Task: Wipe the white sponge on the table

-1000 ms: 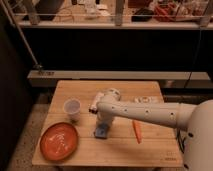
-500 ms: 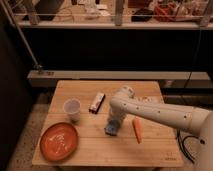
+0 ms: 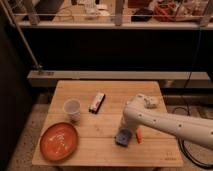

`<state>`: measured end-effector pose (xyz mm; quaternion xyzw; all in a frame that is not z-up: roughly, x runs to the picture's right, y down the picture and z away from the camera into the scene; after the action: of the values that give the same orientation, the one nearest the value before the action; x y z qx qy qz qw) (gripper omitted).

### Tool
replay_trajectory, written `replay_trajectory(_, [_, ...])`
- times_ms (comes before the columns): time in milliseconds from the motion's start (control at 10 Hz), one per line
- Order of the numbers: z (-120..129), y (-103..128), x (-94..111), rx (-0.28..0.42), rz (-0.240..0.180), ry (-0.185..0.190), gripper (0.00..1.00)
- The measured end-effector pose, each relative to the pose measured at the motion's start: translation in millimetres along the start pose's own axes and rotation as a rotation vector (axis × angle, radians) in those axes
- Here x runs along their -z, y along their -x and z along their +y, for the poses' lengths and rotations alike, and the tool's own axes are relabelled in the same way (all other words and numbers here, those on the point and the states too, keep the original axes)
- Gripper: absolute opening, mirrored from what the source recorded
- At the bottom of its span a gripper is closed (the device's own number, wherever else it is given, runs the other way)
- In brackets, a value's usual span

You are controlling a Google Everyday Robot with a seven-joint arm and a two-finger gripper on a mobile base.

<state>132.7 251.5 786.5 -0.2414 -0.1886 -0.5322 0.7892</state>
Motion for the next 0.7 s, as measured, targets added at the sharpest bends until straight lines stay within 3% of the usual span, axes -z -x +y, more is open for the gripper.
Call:
replay_trajectory(200, [-5.5, 33.0, -4.0, 0.025, -0.033, 0.009, 0.32])
replay_trajectory(400, [-31.6, 58.1, -7.5, 0.078, -0.055, 0.003, 0.32])
replay_trajectory(700, [-90.9, 77.2, -6.8, 0.194, -0.048, -0.021, 0.32])
